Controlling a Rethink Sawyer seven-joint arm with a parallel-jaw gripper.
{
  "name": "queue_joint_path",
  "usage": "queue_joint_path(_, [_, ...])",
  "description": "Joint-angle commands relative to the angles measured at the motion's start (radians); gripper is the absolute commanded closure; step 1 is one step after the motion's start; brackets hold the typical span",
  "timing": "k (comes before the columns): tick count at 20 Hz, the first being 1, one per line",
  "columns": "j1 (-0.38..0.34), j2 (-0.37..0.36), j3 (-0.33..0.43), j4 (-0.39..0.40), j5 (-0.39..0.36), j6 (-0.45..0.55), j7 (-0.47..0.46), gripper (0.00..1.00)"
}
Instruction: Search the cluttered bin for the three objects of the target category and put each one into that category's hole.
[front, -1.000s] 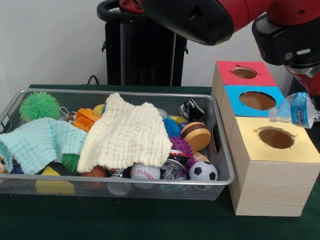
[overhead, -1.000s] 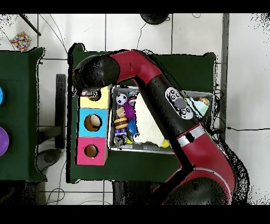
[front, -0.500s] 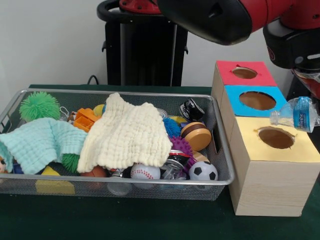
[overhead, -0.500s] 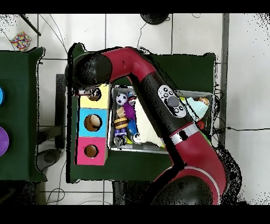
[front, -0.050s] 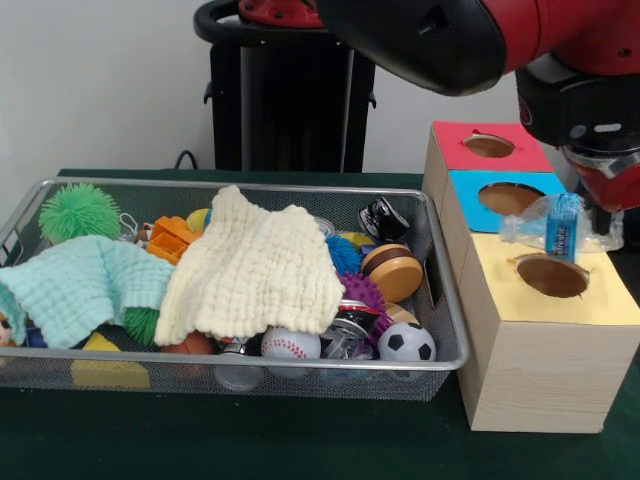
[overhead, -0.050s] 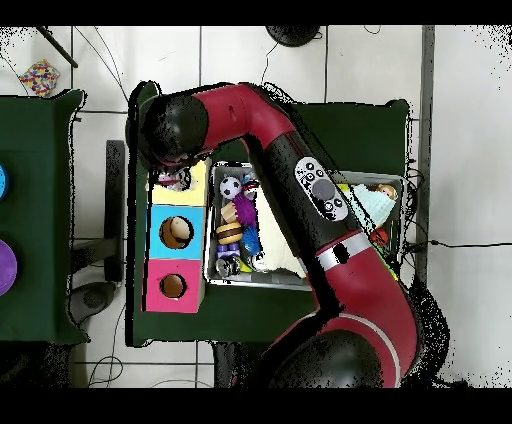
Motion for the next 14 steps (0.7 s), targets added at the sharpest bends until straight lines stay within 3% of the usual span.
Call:
queue_joint_path(1, [0.029, 0.003, -0.132, -0.089, -0.148, 0.155, -0.284, 1.00])
queue_joint_path(4, [0.047, -0.002, -0.152, -0.089, -0.194, 0.166, -0.277, 1.00])
queue_joint_path(14, [0.066, 0.015, -0.187, -0.100, -0.150, 0.288, -0.177, 1.00])
